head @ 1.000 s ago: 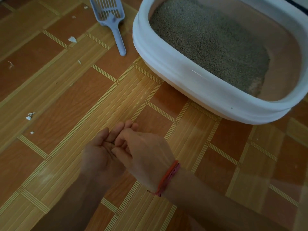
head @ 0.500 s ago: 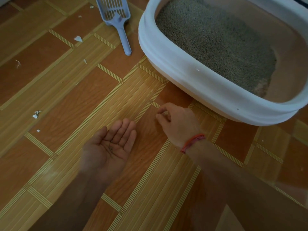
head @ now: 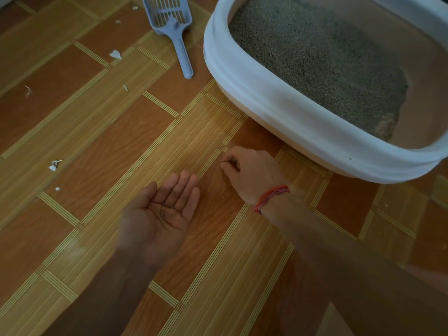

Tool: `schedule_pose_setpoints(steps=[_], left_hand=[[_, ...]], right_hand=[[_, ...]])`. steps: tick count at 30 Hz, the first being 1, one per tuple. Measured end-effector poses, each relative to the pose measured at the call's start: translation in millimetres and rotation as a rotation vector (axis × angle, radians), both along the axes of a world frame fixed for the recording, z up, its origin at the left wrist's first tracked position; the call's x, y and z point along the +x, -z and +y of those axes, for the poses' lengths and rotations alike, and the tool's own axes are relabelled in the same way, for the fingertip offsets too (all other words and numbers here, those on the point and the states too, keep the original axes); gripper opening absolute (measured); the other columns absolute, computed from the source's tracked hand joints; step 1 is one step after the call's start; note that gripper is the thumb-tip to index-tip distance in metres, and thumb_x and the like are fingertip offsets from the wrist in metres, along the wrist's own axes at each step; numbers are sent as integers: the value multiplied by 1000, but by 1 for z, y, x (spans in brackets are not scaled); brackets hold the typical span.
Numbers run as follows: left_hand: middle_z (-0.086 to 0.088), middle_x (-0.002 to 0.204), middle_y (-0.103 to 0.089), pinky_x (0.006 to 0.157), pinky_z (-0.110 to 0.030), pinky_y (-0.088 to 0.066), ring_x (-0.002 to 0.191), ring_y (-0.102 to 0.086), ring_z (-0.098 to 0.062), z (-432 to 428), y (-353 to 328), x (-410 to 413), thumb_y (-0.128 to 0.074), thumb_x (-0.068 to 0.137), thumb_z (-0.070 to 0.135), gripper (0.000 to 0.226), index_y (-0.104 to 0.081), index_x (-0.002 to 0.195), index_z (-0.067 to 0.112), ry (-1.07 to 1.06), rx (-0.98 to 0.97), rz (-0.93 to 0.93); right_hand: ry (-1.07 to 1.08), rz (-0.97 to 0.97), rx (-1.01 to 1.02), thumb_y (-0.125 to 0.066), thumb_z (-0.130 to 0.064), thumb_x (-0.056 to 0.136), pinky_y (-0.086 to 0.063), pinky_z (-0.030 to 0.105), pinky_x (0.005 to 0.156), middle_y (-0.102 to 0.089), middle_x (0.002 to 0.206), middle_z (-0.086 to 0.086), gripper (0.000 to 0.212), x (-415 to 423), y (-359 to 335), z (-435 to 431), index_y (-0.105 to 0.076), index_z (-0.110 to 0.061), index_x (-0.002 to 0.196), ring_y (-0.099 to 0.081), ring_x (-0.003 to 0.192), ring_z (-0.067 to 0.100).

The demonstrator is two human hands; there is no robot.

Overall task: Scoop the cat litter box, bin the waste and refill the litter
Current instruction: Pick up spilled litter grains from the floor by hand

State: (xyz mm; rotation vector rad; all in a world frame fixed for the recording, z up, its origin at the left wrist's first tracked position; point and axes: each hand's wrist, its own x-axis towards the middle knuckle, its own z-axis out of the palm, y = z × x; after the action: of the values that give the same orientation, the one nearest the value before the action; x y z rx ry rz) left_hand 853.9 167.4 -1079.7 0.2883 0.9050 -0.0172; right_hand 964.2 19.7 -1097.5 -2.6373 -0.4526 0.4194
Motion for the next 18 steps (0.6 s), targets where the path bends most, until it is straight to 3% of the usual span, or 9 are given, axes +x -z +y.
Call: schedule_pose_setpoints(steps=[4,8,13,17,18], left_hand=[[-14,108,-74,84,-45,-58,100,-72,-29,0,1,0,-37,103,25,53,-79,82,-2,4,2,-8],[-15,109,-73,84,-46,-57,100,-72,-29,0,2,0,-37,103,25,53,-78,84,-2,8,1,-14],[-15,108,-74,85,-45,-57,100,-72,-29,0,1,-1,-37,103,25,52,-78,87,-3,-1,-24,-23],[-7,81,-74,70,-35,-61,82,-74,-20,-4,-1,-2,-34,104,28,52,-74,82,3,33,-45,-39],[-7,86,-74,71,-35,-62,83,-74,-19,-4,-2,-2,-33,104,30,51,-75,91,3,59,-44,-29]], right_hand=[[-39,18,-74,-44,-31,100,-53,32,63,-64,74,-6,20,0,-4,3,-61,-26,91,-61,68,15],[-63,20,-101,-40,-31,101,-52,33,62,-63,72,-5,22,-1,-9,4,-59,-22,95,-60,65,16],[-70,-6,110,-46,-34,98,-51,34,59,-62,69,-7,17,-24,-33,14,-58,-26,88,-58,63,10],[-158,-8,283,-47,-36,96,-53,41,59,-66,73,-3,16,-59,-53,31,-58,-26,91,-64,67,20],[-188,-4,289,-46,-35,96,-53,41,59,-66,74,-2,17,-65,-54,35,-58,-24,93,-64,68,22]])
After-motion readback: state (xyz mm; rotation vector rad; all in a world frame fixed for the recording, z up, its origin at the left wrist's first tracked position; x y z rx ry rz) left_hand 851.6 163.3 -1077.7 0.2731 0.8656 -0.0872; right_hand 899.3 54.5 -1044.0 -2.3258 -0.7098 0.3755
